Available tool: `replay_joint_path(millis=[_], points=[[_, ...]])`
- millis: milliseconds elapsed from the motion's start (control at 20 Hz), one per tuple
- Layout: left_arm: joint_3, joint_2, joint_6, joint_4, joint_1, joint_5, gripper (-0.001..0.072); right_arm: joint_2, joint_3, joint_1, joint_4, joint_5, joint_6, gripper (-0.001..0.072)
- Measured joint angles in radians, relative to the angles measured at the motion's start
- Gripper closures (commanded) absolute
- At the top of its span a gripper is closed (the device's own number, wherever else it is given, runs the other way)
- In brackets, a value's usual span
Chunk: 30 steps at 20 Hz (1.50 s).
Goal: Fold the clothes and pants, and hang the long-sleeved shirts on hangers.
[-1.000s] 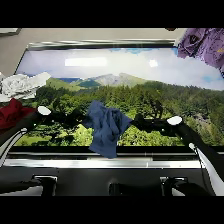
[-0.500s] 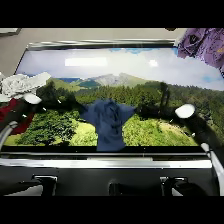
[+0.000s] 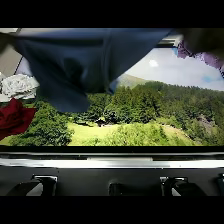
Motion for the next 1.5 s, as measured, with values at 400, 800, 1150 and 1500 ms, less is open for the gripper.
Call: replay_joint_path(millis=[400,800,1150,1500], points=[[0.049,0.23,-0.016,0.042,0.01,-0.09,0.0689,0.138,0.123,0.0,-0.067,0.06,0.064,0.0674],[-0.119,-0.035,-0.027,0.053,-0.001,-0.073,0.0688,-0.249,0.125,0.0,-0.126,0.096,0.105,0.0674],[-0.195,-0.527,-0.021,0.024,-0.105,0.129,0.0688,-0.719,0.124,-0.002,-0.084,0.13,0.112,0.0674],[-0.187,-0.755,-0.018,-0.13,-0.192,0.254,0.0275,-0.872,0.124,-0.002,-0.033,0.144,0.092,0.0674]])
